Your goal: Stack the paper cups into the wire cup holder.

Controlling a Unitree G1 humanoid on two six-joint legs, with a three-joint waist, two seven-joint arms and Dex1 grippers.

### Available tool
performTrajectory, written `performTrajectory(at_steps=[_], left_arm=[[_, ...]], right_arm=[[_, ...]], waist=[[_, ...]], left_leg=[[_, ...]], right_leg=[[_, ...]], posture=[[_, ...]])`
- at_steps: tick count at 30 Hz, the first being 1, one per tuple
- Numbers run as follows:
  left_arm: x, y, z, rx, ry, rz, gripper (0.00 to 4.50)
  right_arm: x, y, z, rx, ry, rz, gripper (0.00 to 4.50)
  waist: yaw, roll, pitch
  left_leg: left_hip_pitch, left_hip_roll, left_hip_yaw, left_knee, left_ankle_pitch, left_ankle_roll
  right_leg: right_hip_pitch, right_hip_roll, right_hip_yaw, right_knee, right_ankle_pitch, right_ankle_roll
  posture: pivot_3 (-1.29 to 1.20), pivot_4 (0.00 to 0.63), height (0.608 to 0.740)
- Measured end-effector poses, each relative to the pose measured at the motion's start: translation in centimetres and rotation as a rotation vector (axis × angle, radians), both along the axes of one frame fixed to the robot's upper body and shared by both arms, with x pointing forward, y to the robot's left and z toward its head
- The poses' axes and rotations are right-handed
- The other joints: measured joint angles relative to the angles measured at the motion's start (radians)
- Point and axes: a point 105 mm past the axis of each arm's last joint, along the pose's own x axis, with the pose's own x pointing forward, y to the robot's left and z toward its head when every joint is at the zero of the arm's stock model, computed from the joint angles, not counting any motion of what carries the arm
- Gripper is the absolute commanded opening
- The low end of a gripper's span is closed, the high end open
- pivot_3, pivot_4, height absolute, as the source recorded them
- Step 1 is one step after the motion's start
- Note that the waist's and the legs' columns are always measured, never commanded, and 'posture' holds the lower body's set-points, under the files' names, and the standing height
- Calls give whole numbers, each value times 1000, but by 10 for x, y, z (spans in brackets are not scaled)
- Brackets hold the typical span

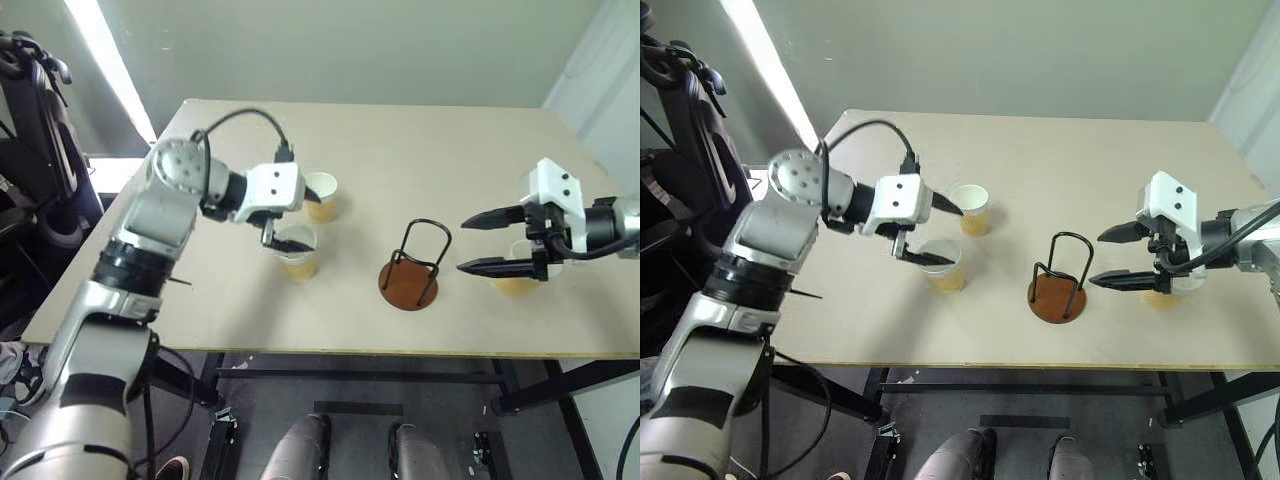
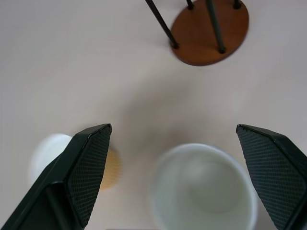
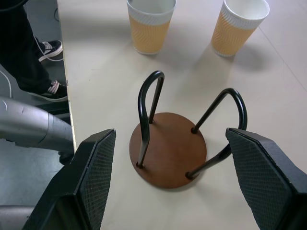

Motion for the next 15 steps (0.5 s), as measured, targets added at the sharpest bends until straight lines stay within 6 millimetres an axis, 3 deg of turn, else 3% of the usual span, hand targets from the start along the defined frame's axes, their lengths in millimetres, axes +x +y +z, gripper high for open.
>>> performTrajectory(at_steps=[3, 10, 15], left_arm=[[-1, -4, 11, 15, -49, -24, 4500], [-17, 0, 8, 137, -30, -100, 4500], [-16, 10, 5, 207, -42, -84, 4500]], right_arm=[[-3, -1, -1, -3, 12, -3, 3690], [-8, -5, 1, -4, 36, -6, 3690], [-10, -4, 2, 3, 51, 11, 3690]], waist=[[-3, 0, 0], [-10, 0, 0], [-10, 0, 0]], left_leg=[[0, 0, 0, -1, -1, 0], [-3, 0, 0, 0, -3, 1], [-3, 0, 0, 0, -3, 1]], right_leg=[[-1, 0, 0, 0, -1, 1], [-3, 0, 0, 0, -3, 4], [-3, 0, 0, 0, -3, 4]], posture=[[0, 150, 740], [0, 150, 740], [0, 150, 740]])
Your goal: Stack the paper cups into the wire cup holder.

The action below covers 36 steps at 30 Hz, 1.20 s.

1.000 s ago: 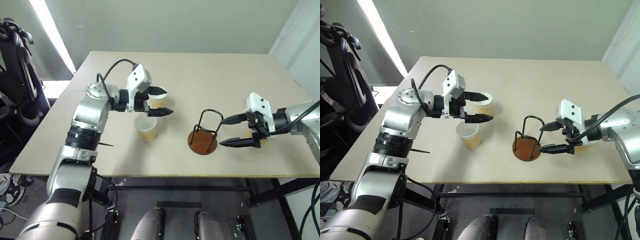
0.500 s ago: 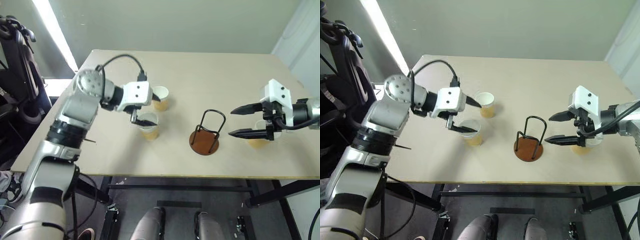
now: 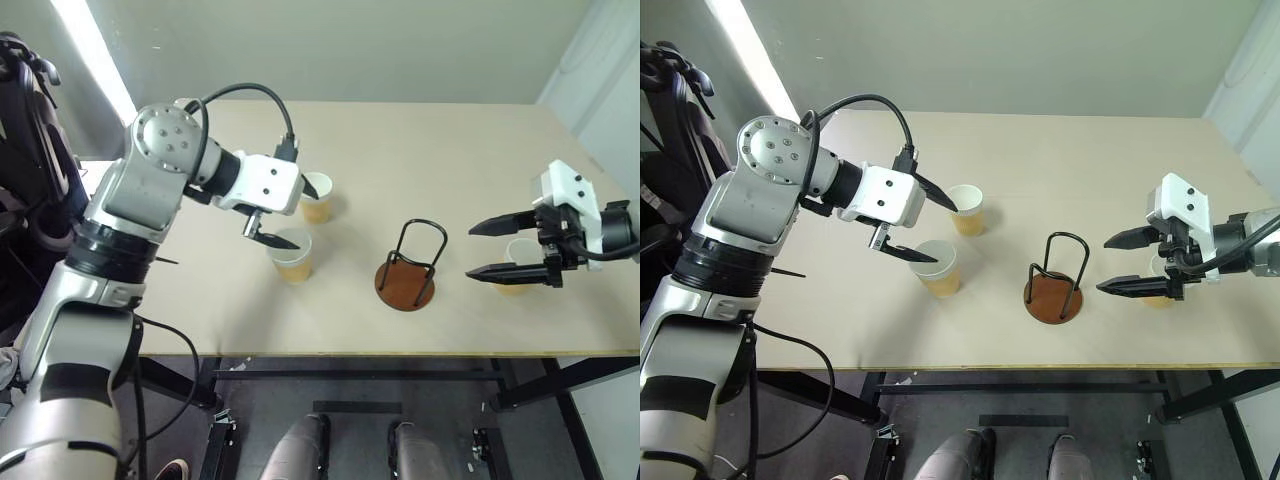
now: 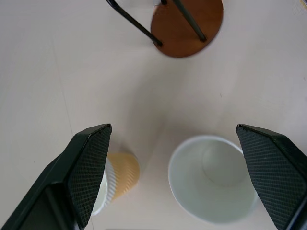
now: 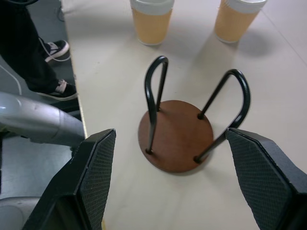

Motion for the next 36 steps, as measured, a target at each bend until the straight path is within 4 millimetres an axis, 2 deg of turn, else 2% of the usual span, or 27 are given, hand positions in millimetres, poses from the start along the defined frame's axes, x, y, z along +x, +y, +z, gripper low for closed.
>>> performTrajectory(at_steps=[12, 21, 28, 36], left_arm=[[1, 17, -25, 76, 45, 54, 4500], [2, 19, -31, 106, 62, 69, 4500], [2, 17, -42, 120, 88, 67, 4500], [7, 24, -59, 157, 119, 97, 4500]], right_arm=[[-3, 1, 1, 8, 17, 14, 3690], [-3, 1, 1, 8, 18, 14, 3690], [-3, 1, 0, 8, 20, 13, 3690], [-1, 3, -1, 24, 3, 26, 3690]], waist=[[-1, 0, 0], [0, 0, 0], [0, 0, 0], [-1, 0, 0]], left_leg=[[0, 0, 0, 1, 0, 0], [0, 0, 0, 1, 0, 0], [0, 0, 0, 1, 0, 0], [0, 0, 0, 3, 1, 1]], right_leg=[[0, 0, 0, 1, 0, 0], [0, 0, 0, 1, 0, 0], [0, 0, 0, 1, 0, 0], [0, 0, 0, 2, 1, -1]], posture=[[0, 150, 740], [0, 150, 740], [0, 150, 740], [0, 150, 740]])
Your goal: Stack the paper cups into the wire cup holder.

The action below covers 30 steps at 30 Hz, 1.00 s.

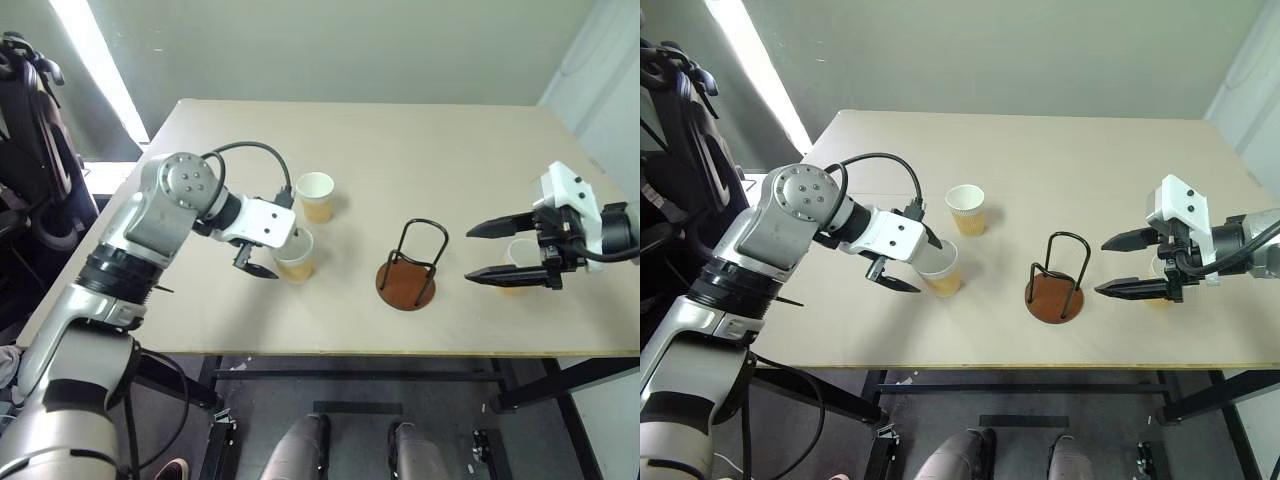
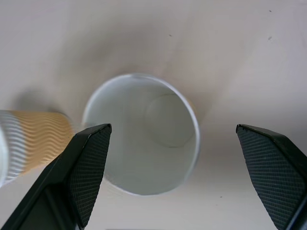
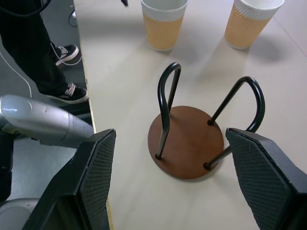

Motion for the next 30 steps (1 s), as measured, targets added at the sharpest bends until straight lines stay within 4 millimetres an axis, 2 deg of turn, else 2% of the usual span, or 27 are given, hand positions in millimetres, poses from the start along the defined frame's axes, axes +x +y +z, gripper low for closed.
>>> performTrajectory(at_steps=[8, 11, 16, 21, 22, 30], left_arm=[[3, 6, -10, -4, 32, 22, 4500], [6, 4, -17, -26, 62, 33, 3926], [13, 4, -29, -46, 102, 56, 2096], [18, -1, -21, -50, 104, 39, 238], [18, -3, -19, -52, 106, 31, 46], [24, -22, 8, -124, 94, -6, 46]], right_arm=[[-1, 8, 8, 29, -30, 50, 3690], [0, 9, 9, 34, -32, 54, 3736], [1, 8, 9, 37, -27, 47, 3736], [0, 7, 9, 39, -14, 44, 3736], [0, 7, 8, 37, -13, 43, 3736], [-1, 3, 8, 18, -11, 33, 3736]], waist=[[0, 0, 0], [2, 0, 0], [2, 0, 0], [4, 0, 0], [4, 0, 0], [3, 0, 0]], left_leg=[[0, 0, 0, 0, 0, 0], [0, 0, 0, 1, 0, 0], [0, 0, 0, 2, 0, 0], [-1, 0, 0, 4, 0, 0], [-1, 0, 0, 4, 0, 0], [-3, 0, 0, 8, -1, 1]], right_leg=[[0, 0, 0, 0, 0, 0], [0, 0, 0, 0, 1, -1], [0, 0, 0, 1, 1, -1], [1, 0, 0, 1, 1, -1], [0, 0, 0, 1, 1, -1], [0, 0, 0, 1, 2, 0]], posture=[[0, 150, 740], [0, 150, 740], [0, 150, 740], [0, 150, 740], [0, 150, 740], [0, 150, 740]])
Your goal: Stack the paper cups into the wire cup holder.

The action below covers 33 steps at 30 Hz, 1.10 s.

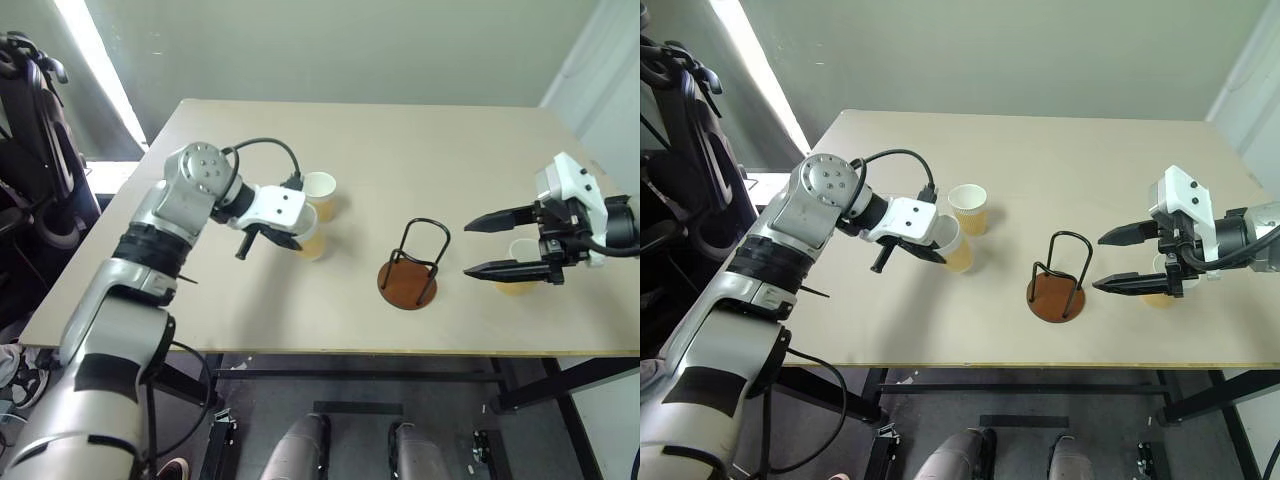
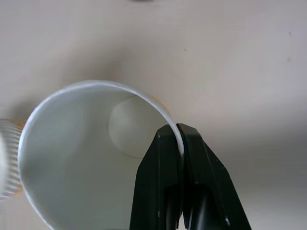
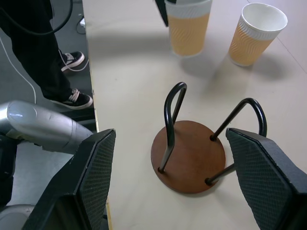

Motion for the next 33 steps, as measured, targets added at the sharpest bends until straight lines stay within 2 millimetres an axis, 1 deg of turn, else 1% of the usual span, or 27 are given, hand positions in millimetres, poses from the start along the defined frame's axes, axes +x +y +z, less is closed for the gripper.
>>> performTrajectory(at_steps=[4, 7, 10, 13, 15, 17, 21, 26, 31, 33], left_arm=[[2, -17, 14, -57, 3, -27, 46], [4, -42, 29, -105, -4, -81, 46], [3, -67, 45, -151, -8, -129, 46], [2, -85, 57, -191, -6, -169, 46], [1, -93, 65, -216, -14, -191, 46], [-2, -100, 71, -234, -15, -213, 46], [-7, -110, 81, -271, -17, -251, 46], [-12, -118, 83, -301, -2, -291, 46], [-21, -128, 84, -320, 32, -341, 46], [-24, -131, 83, -315, 45, -357, 46]], right_arm=[[1, -5, 1, -14, -9, -10, 3736], [3, -11, 3, -23, -12, -32, 3736], [4, -13, 5, -30, -19, -35, 3736], [3, -14, 6, -39, -21, -41, 3736], [2, -16, 6, -45, -23, -46, 3736], [0, -22, 6, -66, -16, -66, 3736], [-3, -32, 10, -92, -16, -99, 3736], [-7, -40, 16, -107, -36, -131, 3736], [-14, -46, 10, -117, -6, -160, 3736], [-17, -48, 13, -119, -11, -170, 3736]], waist=[[2, 0, 0], [8, 0, 0], [7, 0, 0], [6, 0, 0], [6, 0, 0], [6, 0, 0], [6, -1, 0], [6, -1, 0], [11, 0, 0], [11, 0, 0]], left_leg=[[-3, 0, 0, 5, -1, 2], [-5, -1, 0, 6, -1, 3], [-5, -1, 1, 6, -2, 4], [-5, -1, 1, 6, -3, 4], [-5, -1, 1, 6, -4, 5], [-6, -1, 2, 6, -5, 5], [-6, -1, 3, 8, -8, 10], [-7, -1, 5, 13, -11, 17], [-11, -1, 6, 24, -16, 22], [-11, -1, 7, 25, -17, 23]], right_leg=[[0, 0, 0, 0, 1, 1], [0, 0, 0, -1, 1, 1], [0, -1, 1, -1, 1, 1], [0, -1, 0, -1, 0, 4], [0, -1, 1, -1, -1, 6], [0, -1, 1, -2, -2, 8], [0, -2, 1, -2, -5, 11], [0, -2, 1, -1, -8, 16], [1, -2, 1, -1, -7, 22], [1, -3, 2, -1, -6, 24]], posture=[[0, 150, 740], [0, 150, 740], [0, 150, 740], [0, 150, 740], [0, 150, 740], [0, 150, 740], [0, 150, 740], [0, 150, 740], [0, 150, 740], [0, 150, 740]])
